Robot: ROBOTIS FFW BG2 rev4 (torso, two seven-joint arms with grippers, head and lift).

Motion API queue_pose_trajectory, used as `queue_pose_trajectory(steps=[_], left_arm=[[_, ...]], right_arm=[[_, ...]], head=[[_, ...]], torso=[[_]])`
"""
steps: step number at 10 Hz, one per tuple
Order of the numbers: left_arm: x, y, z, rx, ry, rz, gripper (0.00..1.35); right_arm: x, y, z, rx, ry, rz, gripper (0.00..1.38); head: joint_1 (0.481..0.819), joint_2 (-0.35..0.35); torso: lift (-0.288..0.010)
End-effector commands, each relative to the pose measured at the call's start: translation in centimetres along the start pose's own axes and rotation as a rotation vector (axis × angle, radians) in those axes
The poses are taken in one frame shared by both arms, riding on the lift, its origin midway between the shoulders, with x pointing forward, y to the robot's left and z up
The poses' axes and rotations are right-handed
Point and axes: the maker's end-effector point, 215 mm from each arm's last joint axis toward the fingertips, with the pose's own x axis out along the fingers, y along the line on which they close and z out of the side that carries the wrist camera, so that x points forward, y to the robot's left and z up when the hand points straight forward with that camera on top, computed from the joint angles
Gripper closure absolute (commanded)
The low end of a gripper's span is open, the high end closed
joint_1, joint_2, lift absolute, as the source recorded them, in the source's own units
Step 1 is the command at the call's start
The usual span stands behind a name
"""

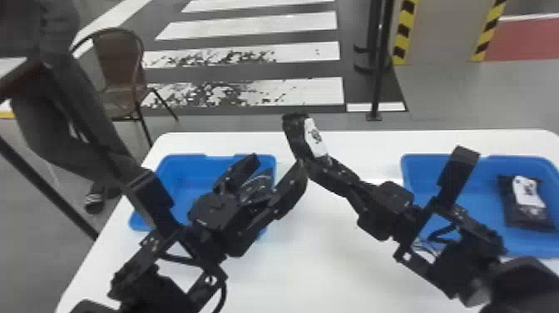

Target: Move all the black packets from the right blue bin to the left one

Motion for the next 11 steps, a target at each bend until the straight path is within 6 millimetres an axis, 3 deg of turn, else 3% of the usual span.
queue_pose_trajectory(steps=[1,5,6,7,11], left_arm=[[0.7,0.2,-0.1,-0.013,-0.008,-0.004,0.22],[1.9,-2.8,-2.1,-0.104,0.011,-0.084,0.22],[2.0,-2.8,-1.9,-0.113,-0.005,-0.085,0.22],[2.1,-2.4,-2.3,-0.112,0.002,-0.076,0.22],[1.5,2.3,-0.6,0.028,-0.044,0.066,0.22]], right_arm=[[0.7,1.5,-1.1,0.026,0.021,0.031,1.12],[1.3,2.3,-2.5,0.052,0.056,0.053,1.12],[1.5,2.8,-3.0,0.06,0.068,0.063,1.12],[1.7,3.4,-3.2,0.061,0.072,0.077,1.12],[1.8,6.4,-3.2,0.044,0.054,0.097,1.12]], head=[[0.695,0.186],[0.695,0.202],[0.695,0.19],[0.695,0.187],[0.695,0.245]], torso=[[-0.14],[-0.14],[-0.14],[-0.14],[-0.14]])
